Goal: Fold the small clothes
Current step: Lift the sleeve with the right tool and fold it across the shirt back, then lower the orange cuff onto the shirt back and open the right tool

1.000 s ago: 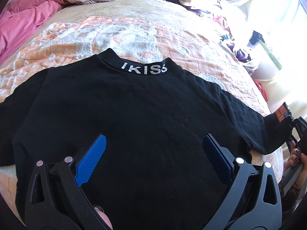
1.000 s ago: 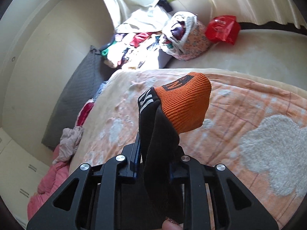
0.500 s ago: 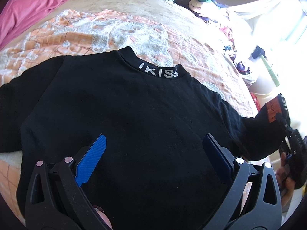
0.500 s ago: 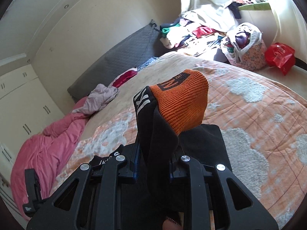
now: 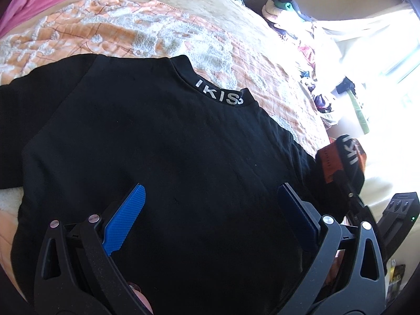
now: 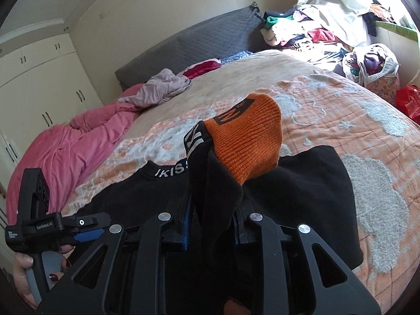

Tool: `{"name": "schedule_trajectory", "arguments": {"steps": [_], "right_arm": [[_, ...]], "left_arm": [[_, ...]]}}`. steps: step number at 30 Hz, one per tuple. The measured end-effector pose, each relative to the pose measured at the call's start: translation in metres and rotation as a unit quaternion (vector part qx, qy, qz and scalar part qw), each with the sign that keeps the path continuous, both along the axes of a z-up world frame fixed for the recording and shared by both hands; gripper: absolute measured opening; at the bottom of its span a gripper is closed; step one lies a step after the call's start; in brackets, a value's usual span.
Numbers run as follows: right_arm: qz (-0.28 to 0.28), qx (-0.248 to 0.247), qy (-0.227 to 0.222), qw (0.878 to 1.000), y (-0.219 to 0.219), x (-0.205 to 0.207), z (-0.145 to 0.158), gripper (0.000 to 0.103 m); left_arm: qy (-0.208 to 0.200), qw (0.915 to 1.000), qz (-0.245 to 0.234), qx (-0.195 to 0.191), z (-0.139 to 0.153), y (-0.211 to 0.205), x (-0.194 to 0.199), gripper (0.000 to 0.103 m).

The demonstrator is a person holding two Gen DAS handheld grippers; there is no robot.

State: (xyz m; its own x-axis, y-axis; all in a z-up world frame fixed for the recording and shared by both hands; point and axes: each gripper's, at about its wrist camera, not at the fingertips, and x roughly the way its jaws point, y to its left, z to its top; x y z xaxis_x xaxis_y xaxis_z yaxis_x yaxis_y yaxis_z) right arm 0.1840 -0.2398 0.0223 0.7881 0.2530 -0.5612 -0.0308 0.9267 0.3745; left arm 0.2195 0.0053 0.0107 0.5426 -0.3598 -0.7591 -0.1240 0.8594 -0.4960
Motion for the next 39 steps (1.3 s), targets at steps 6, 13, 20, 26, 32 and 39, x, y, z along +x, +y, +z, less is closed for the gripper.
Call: {"name": "schedule_trajectory", "arguments": {"steps": [6,13,20,26,32,39], "right_arm": [[0.038,0.000,0.021,0.999,0.024,0.004,-0.010,0.039],[0.068,0.032,0.013,0.997,0.025,-0.001,-0.002,0.063],[0.019,0.044,0.019,0.999,-0.004,-0.002,0.002,0.064],[-0.030,0.065,0.023,0.997,-0.035,-0.009,0.003,0.071],[-0.065,0.084,0.023,0.994,-0.059,-0.014,0.004,0.071],[-0.092,0.109,0.027,0.989,-0.078,-0.018,0.002,0.071]], "left_arm": [[0.005,0.9998,-0.007,-0.017,-0.005,-0.002,0.001,0.095],[0.022,0.9985,-0.010,-0.050,-0.019,-0.006,0.004,0.095],[0.029,0.9972,-0.039,-0.057,-0.029,-0.026,0.003,0.088],[0.016,0.9969,-0.077,-0.012,-0.029,-0.059,0.002,0.067],[0.014,0.9949,-0.096,0.030,-0.033,-0.087,0.008,0.064],[0.012,0.9954,-0.083,0.048,-0.036,-0.091,0.016,0.015]]}}
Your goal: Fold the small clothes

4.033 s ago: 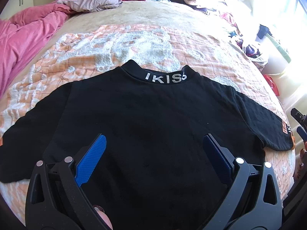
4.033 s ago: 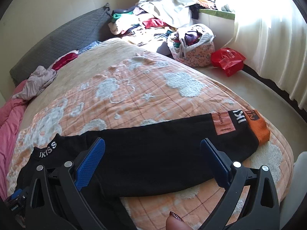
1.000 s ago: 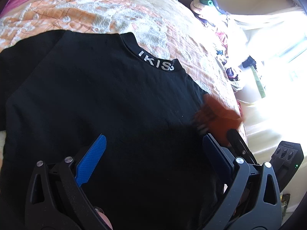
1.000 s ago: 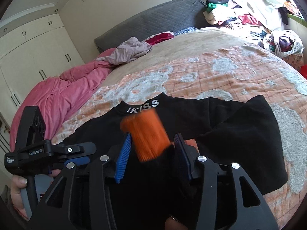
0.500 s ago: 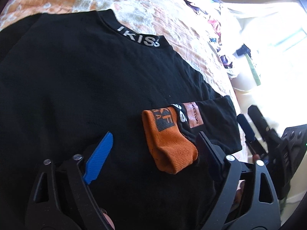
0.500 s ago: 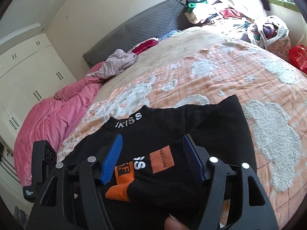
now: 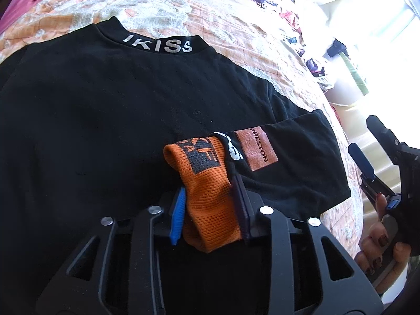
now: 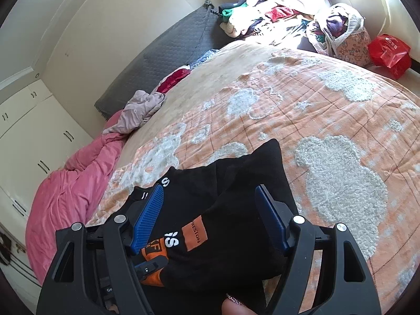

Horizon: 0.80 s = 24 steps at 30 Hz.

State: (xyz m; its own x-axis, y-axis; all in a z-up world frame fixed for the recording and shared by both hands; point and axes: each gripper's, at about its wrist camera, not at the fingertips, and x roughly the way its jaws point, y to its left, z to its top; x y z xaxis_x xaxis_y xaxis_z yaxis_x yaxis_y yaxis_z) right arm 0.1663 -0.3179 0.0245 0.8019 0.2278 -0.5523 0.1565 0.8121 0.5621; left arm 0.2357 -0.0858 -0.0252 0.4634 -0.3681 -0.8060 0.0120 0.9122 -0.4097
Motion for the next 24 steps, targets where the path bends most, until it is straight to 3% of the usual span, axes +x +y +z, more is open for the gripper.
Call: {"name": "schedule_trajectory", "arguments": {"steps": [3,7,16,24], "right_arm": [[-0.006,0.004,0.000,1.000,-0.005,-0.002,0.001,0.071],[-0.020,0.009,0.000,1.000,-0.013,-0.005,0.002,0.071],[-0.033,0.014,0.009,0.999,-0.020,-0.005,-0.001,0.071],[-0.022,-0.007,0.018,1.000,-0.009,0.000,-0.004,0.071]], "left_arm": [[-0.007,0.9999,-0.003,-0.009,0.004,0.000,0.000,0.009],[-0.033,0.9994,0.008,-0.004,0.021,0.012,-0.004,0.008],[-0.118,0.9880,0.100,0.008,0.075,0.085,-0.028,0.007],[-0.133,0.9815,0.137,0.011,0.089,0.122,-0.043,0.007]]}}
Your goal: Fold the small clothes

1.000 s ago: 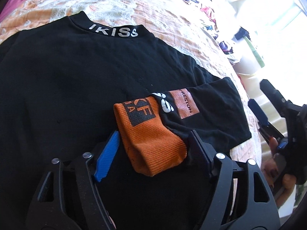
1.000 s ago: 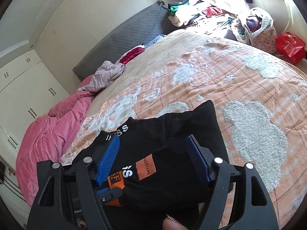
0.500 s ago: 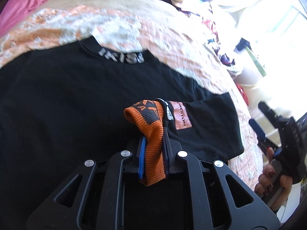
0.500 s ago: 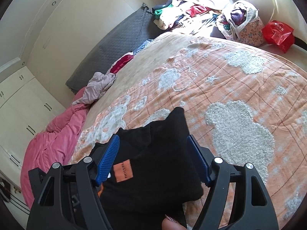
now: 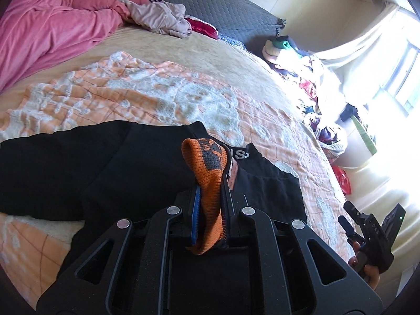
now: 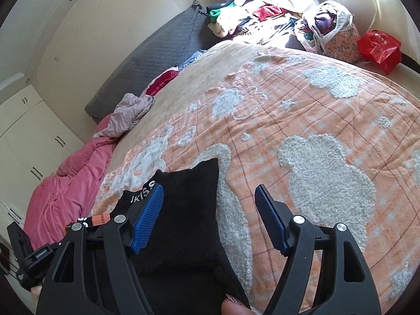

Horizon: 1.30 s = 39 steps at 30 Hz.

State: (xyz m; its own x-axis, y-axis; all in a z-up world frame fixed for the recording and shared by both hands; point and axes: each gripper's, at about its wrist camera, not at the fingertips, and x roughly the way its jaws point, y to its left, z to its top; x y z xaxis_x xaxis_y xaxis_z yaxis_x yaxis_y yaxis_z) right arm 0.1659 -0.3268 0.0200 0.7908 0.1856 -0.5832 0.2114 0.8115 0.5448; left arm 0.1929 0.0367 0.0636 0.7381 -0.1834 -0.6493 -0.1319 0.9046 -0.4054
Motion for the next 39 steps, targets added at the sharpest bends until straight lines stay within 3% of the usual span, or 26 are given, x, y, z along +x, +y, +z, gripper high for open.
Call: {"name": "schedule_trajectory", "arguments": {"steps": [7,20,25,33,37,39], "right_arm": [[0.017,-0.039,0.008,0.999,0.018,0.005,0.000,0.071],[0.080,-0.107,0.009,0.991,0.062,0.013,-0.003,0.071],[0.111,-0.143,0.013,0.983,0.082,0.015,-0.006,0.071],[0.165,-0.192,0.019,0.967,0.106,0.016,-0.011,0.071],[0.188,-0.189,0.031,0.963,0.113,0.018,-0.018,0.071],[0.183,-0.199,0.058,0.961,0.113,0.022,-0.025,0.072]], "left_arm": [[0.015,0.9999,0.001,0.004,-0.010,0.003,-0.003,0.007],[0.017,0.9987,0.017,0.045,-0.009,0.013,-0.006,0.008],[0.051,0.9963,0.001,0.069,-0.029,0.004,0.004,0.008],[0.120,0.9854,-0.023,0.118,-0.077,-0.008,0.015,0.008],[0.120,0.9851,-0.026,0.120,-0.085,-0.005,0.010,0.009],[0.119,0.9852,-0.027,0.120,-0.083,-0.005,0.010,0.009]]}}
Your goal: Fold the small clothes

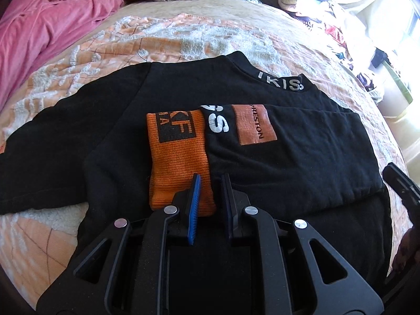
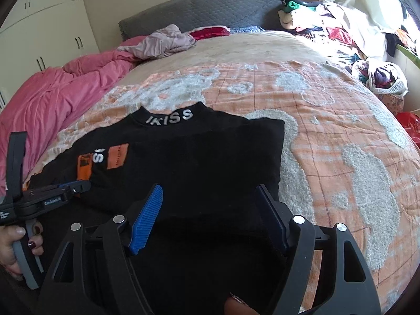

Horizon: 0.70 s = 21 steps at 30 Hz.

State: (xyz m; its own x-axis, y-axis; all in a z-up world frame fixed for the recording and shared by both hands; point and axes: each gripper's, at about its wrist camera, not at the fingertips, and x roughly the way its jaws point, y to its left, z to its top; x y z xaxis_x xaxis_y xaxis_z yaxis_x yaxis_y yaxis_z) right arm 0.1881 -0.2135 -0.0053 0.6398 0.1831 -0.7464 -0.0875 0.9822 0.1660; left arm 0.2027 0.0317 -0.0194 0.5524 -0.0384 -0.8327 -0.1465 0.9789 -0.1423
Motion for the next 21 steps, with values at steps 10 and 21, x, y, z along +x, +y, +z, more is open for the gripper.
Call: {"name": "schedule_trajectory", "arguments": {"steps": [10,21], "right_arm": [[-0.062,0.013,0.086,0.994,-0.031,0.014,-0.033,0.076],[-0.037,0.000,0.003,0.999,-0.016,0.001,0.001,0.076]], "left_arm": [[0.000,0.9999,-0.005,-0.013,0.003,0.002,-0.002,0.010],[-0.009,0.9996,-0.009,-0.025,0.010,0.003,-0.010,0.015]]}}
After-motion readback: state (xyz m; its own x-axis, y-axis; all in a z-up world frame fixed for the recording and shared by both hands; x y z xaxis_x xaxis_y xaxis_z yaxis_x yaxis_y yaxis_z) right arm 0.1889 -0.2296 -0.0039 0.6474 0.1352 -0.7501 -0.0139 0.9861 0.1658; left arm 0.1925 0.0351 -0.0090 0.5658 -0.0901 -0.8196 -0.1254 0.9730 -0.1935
